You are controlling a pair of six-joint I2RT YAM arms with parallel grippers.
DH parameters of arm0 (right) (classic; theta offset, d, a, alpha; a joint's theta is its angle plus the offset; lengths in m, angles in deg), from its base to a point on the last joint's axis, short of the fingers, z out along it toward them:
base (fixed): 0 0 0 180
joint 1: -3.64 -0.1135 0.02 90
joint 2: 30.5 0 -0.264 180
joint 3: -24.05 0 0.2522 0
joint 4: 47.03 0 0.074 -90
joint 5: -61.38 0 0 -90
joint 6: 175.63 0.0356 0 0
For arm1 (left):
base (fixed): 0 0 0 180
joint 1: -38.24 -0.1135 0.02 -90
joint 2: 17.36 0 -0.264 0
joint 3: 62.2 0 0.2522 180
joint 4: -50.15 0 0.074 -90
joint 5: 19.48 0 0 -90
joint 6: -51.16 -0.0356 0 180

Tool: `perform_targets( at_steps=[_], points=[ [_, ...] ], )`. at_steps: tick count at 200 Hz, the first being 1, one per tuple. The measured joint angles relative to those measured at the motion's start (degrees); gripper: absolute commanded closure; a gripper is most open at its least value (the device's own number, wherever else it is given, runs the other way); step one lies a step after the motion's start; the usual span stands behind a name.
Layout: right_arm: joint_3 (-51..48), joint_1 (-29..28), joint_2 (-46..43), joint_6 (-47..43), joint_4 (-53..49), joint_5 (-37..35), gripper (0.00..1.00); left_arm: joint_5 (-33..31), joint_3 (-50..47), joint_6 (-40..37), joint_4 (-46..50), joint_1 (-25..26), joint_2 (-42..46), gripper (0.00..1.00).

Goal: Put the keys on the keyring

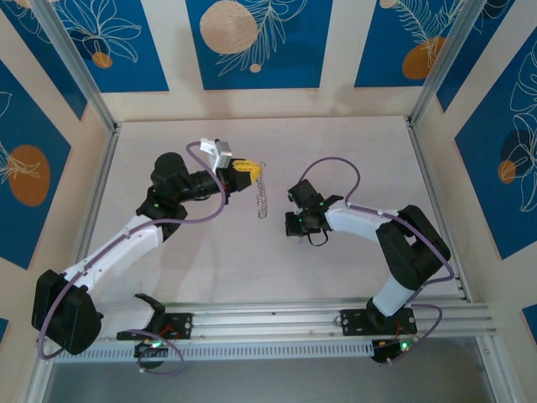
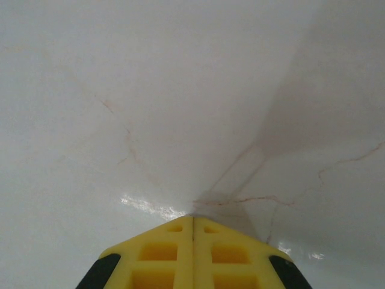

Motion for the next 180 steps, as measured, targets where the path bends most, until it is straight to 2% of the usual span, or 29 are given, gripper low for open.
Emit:
perform_targets(
  at_steps=[44,180],
  points=[
    [0.02,0.00,0.00,0.63,0.50,0.20,0.82,-0.02,-0.04,0.00,-0.04,0.00,0.00,1.00],
    [0.02,-0.11,0.59,1.11,0.81,0.46,0.82,0.00,-0.26,0.02,-0.52,0.00,0.00,1.00]
  ],
)
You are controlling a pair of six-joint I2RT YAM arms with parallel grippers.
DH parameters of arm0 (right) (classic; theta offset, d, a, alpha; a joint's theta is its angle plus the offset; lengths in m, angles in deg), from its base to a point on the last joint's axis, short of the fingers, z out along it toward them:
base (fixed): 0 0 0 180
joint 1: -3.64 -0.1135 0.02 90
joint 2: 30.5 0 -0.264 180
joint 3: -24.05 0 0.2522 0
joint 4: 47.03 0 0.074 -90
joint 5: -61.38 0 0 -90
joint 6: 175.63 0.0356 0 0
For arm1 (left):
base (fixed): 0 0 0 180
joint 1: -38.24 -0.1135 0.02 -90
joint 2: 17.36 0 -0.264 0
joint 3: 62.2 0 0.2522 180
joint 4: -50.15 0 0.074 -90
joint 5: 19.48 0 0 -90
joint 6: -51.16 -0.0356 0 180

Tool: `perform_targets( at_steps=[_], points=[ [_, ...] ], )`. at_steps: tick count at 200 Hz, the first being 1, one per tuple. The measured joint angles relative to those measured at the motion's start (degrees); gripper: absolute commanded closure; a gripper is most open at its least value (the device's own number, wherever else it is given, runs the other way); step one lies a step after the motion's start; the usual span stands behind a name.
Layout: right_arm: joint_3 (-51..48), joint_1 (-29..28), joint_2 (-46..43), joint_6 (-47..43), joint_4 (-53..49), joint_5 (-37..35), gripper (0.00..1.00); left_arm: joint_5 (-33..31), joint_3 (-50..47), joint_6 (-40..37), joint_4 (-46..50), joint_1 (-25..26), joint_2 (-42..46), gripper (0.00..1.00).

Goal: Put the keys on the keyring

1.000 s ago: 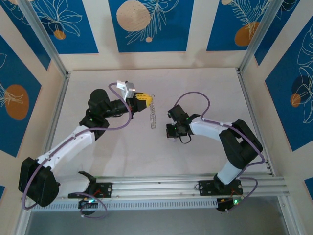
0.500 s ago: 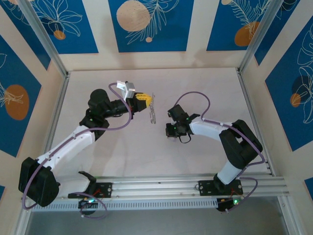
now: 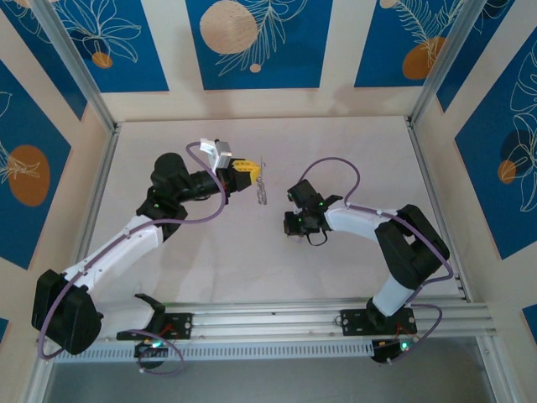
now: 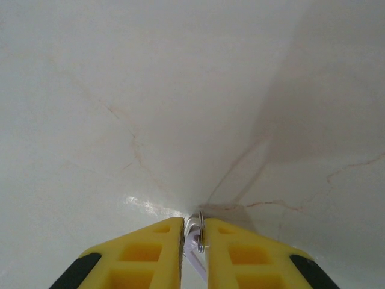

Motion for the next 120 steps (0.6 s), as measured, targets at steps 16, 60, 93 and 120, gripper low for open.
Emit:
perform_targets(
  at_steps=[16,60,93,120],
  points=[
    [0.00,0.00,0.52,0.02,0.09,0.17,0.83,0.00,-0.04,0.00,0.02,0.00,0.00,1.00],
    [0.00,0.00,0.81,0.28,0.11,0.15,0.90,-0.02,-0.04,0.00,0.00,0.00,0.00,1.00],
    [0.00,0.00,0.81,0.46,0.13,0.13,1.00,0.00,-0.07,0.00,0.00,0.00,0.00,1.00],
    [0.00,0.02,0.79,0.46,0.13,0.15,1.00,0.00,-0.07,0.00,0.00,0.00,0.00,1.00]
  ],
)
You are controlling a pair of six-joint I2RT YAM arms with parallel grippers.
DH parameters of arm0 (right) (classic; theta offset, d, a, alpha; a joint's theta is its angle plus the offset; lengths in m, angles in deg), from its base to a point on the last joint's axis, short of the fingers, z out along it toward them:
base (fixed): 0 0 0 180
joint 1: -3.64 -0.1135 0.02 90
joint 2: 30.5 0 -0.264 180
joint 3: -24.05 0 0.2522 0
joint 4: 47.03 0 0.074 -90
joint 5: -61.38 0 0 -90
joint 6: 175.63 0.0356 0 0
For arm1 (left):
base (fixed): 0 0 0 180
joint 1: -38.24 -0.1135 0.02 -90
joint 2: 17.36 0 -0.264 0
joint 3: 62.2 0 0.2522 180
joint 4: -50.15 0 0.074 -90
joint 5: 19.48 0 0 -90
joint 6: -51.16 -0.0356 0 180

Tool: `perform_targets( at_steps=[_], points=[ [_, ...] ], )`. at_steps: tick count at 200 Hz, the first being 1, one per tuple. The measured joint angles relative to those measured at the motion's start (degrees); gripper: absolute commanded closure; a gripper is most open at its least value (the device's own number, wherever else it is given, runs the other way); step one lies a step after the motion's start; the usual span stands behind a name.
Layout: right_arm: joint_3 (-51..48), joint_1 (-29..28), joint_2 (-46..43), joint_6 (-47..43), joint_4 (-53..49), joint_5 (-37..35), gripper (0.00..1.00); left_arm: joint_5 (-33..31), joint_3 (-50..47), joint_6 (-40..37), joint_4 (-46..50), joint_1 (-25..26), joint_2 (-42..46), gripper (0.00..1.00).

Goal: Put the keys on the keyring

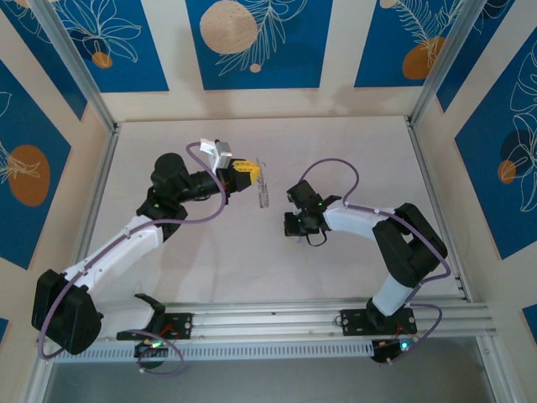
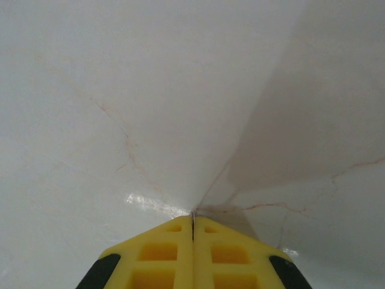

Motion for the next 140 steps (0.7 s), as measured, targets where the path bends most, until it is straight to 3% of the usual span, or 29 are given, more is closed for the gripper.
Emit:
perform_targets(
  at_steps=[41,140],
  points=[
    [-0.04,1.20,-4.44,-0.04,-0.59,0.92,1.00,0.02,0.00,0.00,0.04,0.00,0.00,1.00],
    [-0.44,11.93,-37.46,-1.92,7.87,11.63,1.00,0.02,4.70,-3.65,4.98,1.62,-4.15,1.00]
  ],
)
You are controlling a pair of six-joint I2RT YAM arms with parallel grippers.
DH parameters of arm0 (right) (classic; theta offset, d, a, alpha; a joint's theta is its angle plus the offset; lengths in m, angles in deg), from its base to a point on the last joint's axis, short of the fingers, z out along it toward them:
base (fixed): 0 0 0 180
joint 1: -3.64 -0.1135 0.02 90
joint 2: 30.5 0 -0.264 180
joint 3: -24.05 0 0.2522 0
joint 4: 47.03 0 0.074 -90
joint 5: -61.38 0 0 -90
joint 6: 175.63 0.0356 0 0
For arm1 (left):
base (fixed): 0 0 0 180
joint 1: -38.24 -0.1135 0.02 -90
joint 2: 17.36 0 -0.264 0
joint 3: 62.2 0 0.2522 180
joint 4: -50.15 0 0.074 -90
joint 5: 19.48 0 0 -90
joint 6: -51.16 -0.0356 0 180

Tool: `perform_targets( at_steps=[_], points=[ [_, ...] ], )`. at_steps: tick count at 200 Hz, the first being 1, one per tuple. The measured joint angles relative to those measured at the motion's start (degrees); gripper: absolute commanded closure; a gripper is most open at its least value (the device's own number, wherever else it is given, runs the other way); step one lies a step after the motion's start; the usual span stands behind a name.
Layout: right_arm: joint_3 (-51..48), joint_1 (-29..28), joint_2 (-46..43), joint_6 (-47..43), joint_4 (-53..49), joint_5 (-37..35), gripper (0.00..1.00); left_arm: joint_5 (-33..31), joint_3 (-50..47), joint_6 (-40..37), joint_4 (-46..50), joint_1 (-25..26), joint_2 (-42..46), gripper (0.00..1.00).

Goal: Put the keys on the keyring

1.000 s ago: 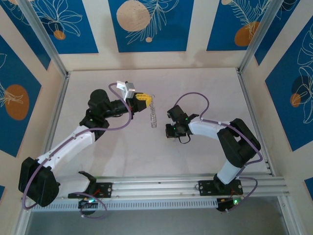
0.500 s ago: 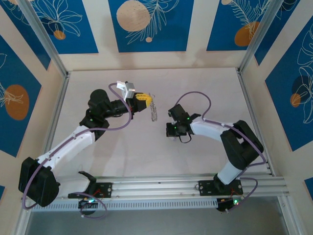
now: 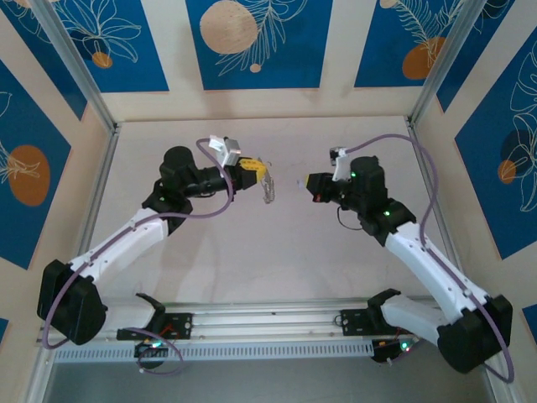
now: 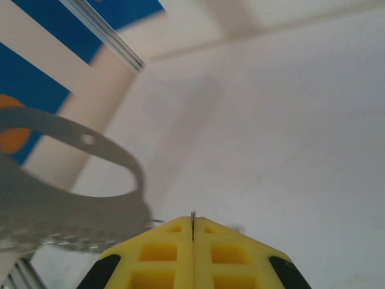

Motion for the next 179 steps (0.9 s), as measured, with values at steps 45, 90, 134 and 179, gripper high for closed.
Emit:
perform_targets(
  at_steps=[45,90,134,179],
  points=[
    [-0.81,1.11,-5.42,-1.05,8.09,7.85,1.00,-0.68,5.22,-4.17,4.31,3.28,-3.30,1.00],
    [-1.90,1.11,-6.08,-1.62,12.39,12.48,1.00,-0.90,8.07,-6.54,7.15,4.76,-5.86,1.00],
    [-2.14,1.09,-6.23,-1.60,15.04,14.78,1.00,-1.36,9.88,-7.96,9.33,5.66,-7.30,1.00],
    [-2.14,0.98,-6.03,-1.60,16.26,15.45,1.00,-1.77,10.82,-8.35,9.77,6.34,-7.91,1.00]
  ],
)
